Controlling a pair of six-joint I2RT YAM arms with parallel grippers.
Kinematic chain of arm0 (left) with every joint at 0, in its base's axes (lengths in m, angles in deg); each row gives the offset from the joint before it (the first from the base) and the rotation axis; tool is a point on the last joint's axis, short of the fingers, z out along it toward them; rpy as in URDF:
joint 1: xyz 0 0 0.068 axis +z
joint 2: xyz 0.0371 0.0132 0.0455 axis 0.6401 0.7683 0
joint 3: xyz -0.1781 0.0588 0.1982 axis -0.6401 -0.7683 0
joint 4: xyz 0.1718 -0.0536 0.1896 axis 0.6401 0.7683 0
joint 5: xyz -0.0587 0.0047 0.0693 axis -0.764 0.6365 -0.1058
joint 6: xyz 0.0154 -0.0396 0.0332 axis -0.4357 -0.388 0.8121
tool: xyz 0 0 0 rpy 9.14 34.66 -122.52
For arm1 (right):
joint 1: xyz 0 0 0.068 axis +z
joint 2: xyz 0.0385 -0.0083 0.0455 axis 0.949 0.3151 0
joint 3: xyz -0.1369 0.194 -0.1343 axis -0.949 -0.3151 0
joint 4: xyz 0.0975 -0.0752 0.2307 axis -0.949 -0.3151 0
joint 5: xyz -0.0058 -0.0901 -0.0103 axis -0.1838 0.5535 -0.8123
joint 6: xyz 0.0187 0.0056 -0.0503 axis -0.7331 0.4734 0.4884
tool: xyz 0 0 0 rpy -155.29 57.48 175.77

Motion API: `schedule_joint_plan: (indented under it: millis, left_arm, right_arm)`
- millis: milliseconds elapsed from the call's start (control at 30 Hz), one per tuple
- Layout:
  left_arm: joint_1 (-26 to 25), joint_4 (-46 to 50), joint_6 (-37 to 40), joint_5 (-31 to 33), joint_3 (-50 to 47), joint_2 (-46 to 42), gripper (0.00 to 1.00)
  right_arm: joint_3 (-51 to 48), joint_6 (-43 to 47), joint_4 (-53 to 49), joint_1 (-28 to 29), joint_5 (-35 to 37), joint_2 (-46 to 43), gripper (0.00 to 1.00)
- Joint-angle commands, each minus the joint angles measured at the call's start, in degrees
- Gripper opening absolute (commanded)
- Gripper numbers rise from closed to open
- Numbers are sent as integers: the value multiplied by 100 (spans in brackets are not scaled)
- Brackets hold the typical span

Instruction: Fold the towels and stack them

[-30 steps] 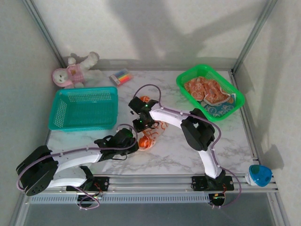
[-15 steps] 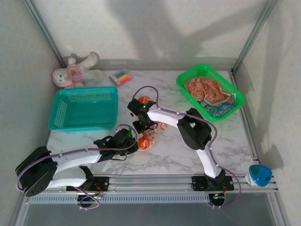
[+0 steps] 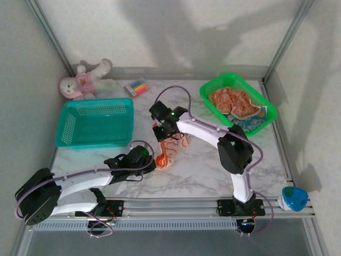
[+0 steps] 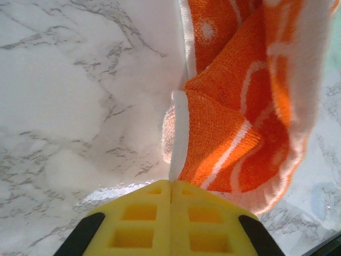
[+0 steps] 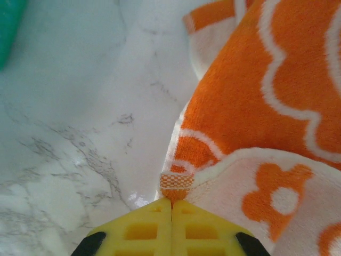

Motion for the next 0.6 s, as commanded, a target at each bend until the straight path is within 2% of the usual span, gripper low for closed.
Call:
schedule_joint_plan:
  millis: [0, 267, 400, 567]
  left_arm:
    - [120, 384, -83, 367, 340, -253, 0]
    - [746, 1204, 300, 814, 1762, -429, 0]
    - [1138, 1597, 590, 1140, 3032, -67, 0]
    - [1354, 2011, 1022, 1603, 5022, 722, 0]
  right_arm:
    - [-167, -382, 85, -171, 308, -471, 0]
    - [-352, -871, 544, -990, 621, -1799, 0]
    - [-286, -1056, 914, -1316, 657, -2390, 0]
    - [272, -1058, 1248, -1531, 820, -2694, 0]
